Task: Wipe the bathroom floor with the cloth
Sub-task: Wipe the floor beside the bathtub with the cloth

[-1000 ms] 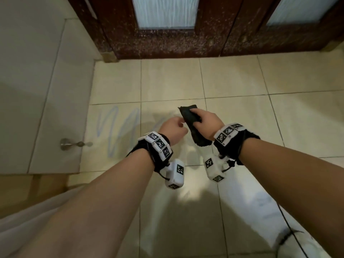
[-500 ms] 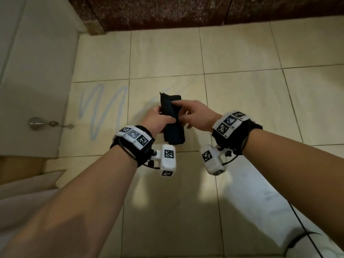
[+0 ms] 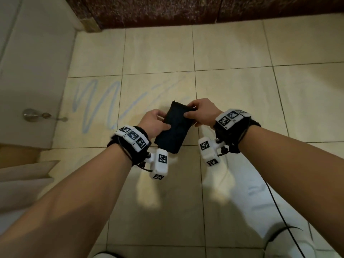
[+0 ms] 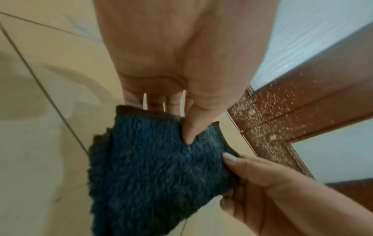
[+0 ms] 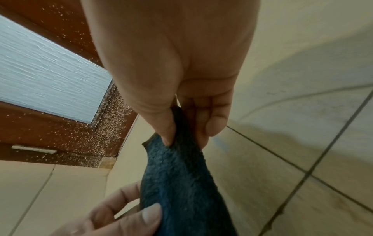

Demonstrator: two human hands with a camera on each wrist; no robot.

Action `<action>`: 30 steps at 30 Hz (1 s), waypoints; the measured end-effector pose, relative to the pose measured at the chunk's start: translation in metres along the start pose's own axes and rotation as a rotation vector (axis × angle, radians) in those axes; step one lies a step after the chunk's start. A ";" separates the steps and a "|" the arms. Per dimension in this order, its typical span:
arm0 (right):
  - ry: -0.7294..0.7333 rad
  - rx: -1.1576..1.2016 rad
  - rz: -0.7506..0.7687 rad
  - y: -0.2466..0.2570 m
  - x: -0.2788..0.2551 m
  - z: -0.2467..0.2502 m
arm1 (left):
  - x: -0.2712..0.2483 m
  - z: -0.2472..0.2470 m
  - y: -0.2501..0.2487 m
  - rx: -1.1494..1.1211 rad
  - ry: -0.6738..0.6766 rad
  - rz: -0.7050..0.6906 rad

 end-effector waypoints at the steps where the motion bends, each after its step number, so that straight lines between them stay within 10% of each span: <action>1: -0.007 0.006 -0.027 -0.005 -0.001 0.002 | 0.001 -0.006 -0.001 0.048 -0.024 0.002; 9: -0.270 -0.110 -0.031 -0.030 0.008 0.037 | 0.010 -0.027 0.009 0.510 -0.198 -0.117; 16: -0.280 -0.435 -0.084 -0.059 0.014 0.056 | 0.010 -0.066 0.002 0.867 -0.119 -0.392; 30: -0.258 -0.812 -0.163 -0.072 0.038 0.061 | 0.034 -0.099 -0.001 1.211 0.049 -0.393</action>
Point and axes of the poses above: each hand's wrist, its own x-axis towards the middle knuckle, its own z-axis out of the back of the hand, y = z × x, the point moved 3 cm from there along x, towards the middle knuckle, and after that the axes turned 3 degrees about y, right-handed, at the moved point
